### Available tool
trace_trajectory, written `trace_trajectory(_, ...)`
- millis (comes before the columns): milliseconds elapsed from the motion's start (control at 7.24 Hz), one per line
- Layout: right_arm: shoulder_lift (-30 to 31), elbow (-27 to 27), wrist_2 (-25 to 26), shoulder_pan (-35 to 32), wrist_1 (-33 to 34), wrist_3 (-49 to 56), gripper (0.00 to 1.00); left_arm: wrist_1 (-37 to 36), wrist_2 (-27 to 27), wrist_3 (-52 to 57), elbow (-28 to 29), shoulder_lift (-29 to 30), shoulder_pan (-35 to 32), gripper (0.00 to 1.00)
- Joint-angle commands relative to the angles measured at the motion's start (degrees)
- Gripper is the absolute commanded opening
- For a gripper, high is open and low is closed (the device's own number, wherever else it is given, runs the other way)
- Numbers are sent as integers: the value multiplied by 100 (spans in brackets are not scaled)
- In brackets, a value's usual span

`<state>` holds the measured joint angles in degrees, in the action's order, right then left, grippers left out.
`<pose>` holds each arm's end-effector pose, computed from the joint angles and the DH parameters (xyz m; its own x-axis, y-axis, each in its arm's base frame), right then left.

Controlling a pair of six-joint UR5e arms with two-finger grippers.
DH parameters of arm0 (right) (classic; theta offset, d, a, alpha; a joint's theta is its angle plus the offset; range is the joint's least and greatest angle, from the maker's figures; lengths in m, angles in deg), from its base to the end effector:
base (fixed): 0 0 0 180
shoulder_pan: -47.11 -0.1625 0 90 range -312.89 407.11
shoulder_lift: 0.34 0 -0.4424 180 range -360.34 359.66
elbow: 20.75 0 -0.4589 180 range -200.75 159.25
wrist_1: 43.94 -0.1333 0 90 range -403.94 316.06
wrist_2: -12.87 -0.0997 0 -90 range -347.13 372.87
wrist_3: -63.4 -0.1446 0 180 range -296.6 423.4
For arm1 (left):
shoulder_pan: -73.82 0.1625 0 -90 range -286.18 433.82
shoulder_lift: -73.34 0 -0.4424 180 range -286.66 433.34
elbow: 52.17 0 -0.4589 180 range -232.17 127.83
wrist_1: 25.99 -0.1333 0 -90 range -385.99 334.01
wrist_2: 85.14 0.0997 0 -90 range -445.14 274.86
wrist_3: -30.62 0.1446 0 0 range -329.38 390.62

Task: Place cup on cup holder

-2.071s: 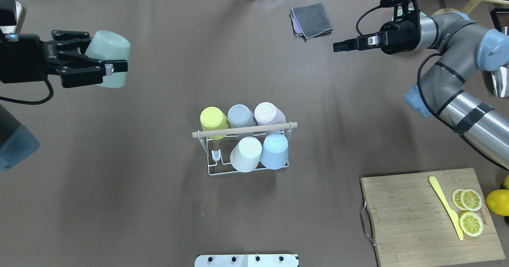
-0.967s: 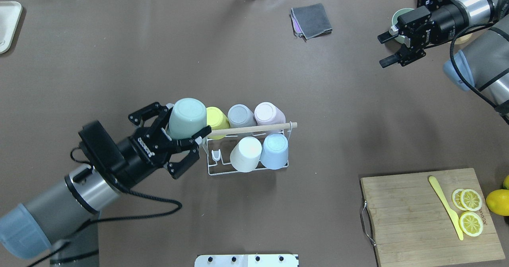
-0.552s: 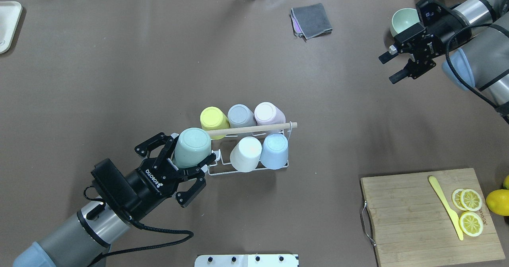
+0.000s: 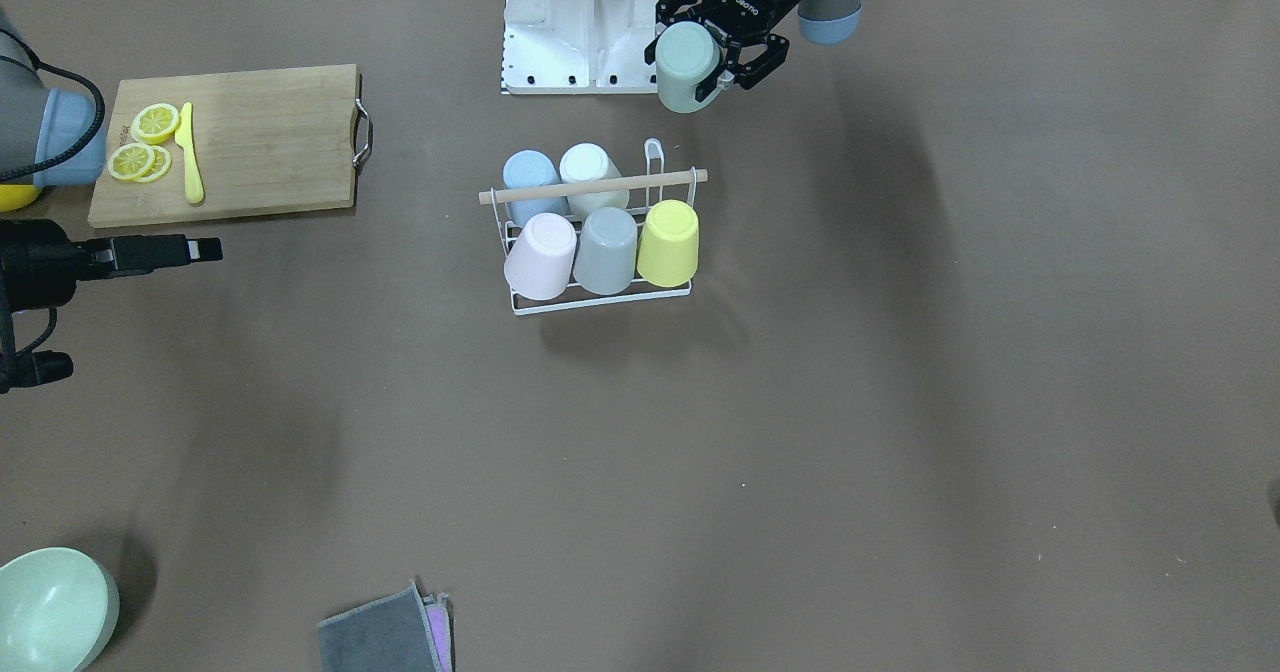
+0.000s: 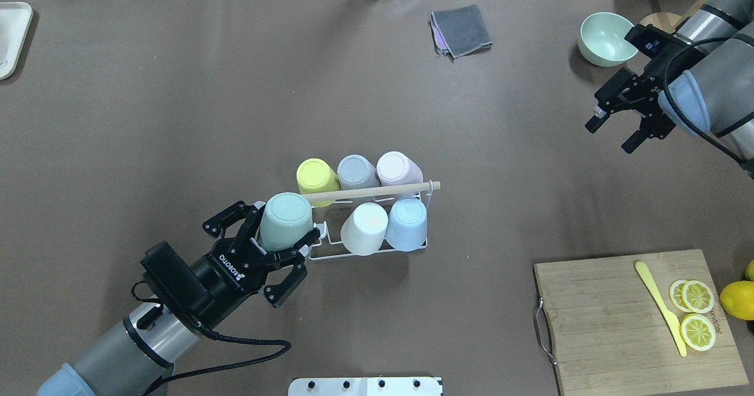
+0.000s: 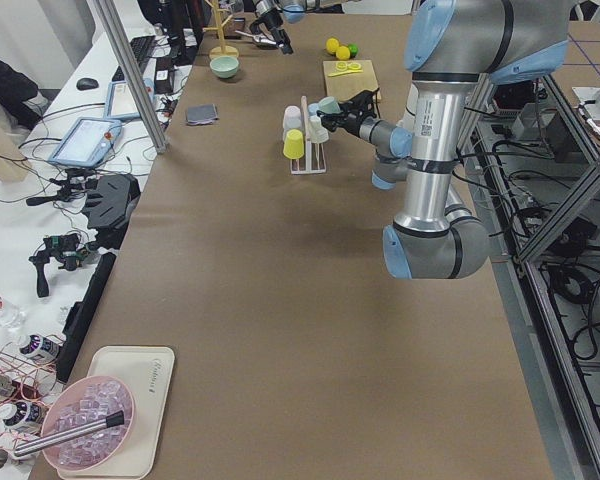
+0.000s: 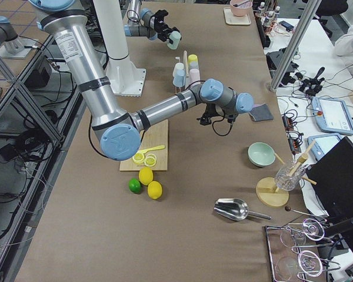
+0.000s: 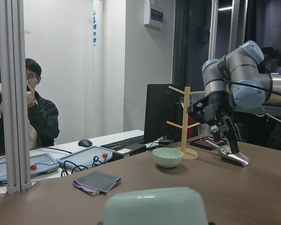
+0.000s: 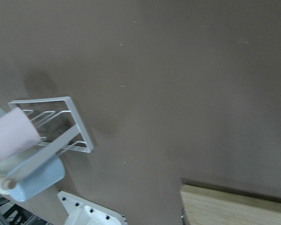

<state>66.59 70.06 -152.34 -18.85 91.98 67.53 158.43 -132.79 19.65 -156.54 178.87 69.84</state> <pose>-0.2795 -0.6106 0.4554 0.3528 0.1658 0.9209 0.4041 0.8607 -0.3097 0.5310 -0.2682 0.2174 0.4882 0.6933 -0.5300 0.6676 0.0945 0.7385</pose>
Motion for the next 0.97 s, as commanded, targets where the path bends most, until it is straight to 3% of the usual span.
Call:
trace_trajectory(0,30,-2,1206,-74,-13,-35,99,-19,2,-10,179,169,-7,0)
trace_trajectory(138,30,16,1593,-152,-48,-26,99,-20,2,-10,311,248,-7,0)
trace_trajectory(414,127,25,2813,-180,-968,-70,99,-37,2,-10,470,406,-51,0)
trace_trajectory(828,380,34,3292,-320,-2275,-70,99,-28,2,-18,760,582,-130,0)
